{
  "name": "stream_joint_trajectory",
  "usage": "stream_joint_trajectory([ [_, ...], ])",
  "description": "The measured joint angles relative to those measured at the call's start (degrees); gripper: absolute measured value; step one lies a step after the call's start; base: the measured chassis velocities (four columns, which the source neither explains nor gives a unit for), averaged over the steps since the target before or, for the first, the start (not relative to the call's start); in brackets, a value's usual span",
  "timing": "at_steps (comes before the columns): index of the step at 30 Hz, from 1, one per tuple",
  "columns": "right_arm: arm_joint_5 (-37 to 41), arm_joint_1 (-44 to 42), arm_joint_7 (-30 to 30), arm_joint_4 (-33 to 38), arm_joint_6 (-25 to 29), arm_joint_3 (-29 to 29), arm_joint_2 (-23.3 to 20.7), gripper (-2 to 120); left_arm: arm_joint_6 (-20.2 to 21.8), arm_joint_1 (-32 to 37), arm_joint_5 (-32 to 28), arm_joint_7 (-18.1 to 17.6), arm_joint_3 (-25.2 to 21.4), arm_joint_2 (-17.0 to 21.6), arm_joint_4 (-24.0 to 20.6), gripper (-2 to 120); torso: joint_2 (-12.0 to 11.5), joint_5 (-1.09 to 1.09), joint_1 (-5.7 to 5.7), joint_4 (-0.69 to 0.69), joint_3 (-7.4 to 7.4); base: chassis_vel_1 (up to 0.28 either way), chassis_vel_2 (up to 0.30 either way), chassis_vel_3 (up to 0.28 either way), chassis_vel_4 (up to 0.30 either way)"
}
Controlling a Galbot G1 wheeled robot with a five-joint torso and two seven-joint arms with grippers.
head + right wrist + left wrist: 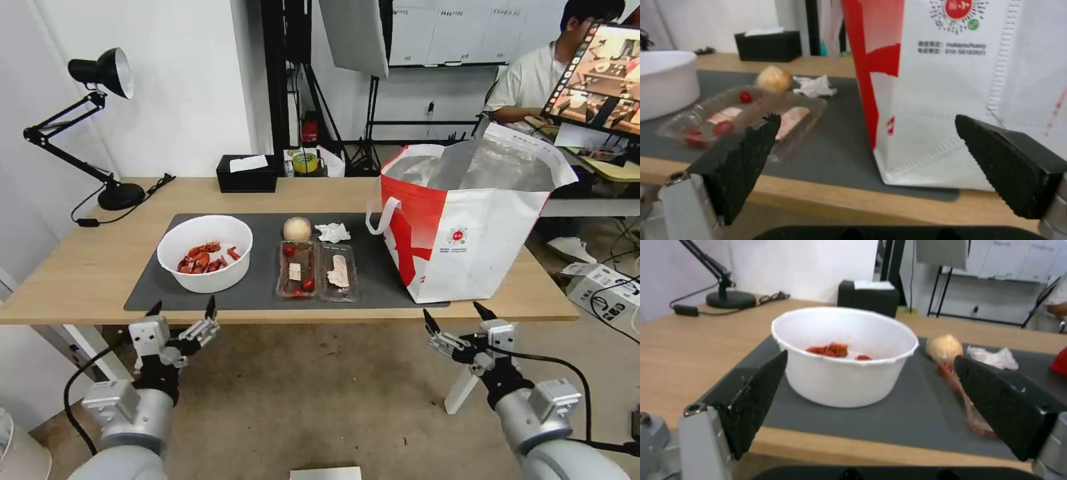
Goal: Pick up the trash from the table and place it into the takeout bag.
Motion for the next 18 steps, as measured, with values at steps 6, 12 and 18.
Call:
stream_joint_trajectory([
  [6, 1.2, 0.4, -0.7, -0.6, 1.4, -0.4, 0.0, 100, -1.9, 1.0, 2.5, 0.8, 0.5, -0.6, 0.8, 100, 0.0, -0.03, 0.00, -0.03, 0.00, 0.000, 0.000, 0.000, 0.000],
  [12, 5.1, 1.8, -2.7, -3.7, 7.6, -3.0, 1.2, 100, -4.7, 1.5, 7.5, 2.1, 0.7, -1.1, 1.9, 100, 0.0, -0.03, 0.00, -0.02, 0.00, 0.000, 0.000, 0.000, 0.000],
  [18, 14.6, 2.3, 0.1, -3.5, 6.9, -4.6, 1.4, 100, -6.9, 1.8, 9.8, 3.2, 0.5, -1.0, 2.4, 100, 0.0, 0.00, 0.00, -0.02, 0.00, 0.000, 0.000, 0.000, 0.000],
])
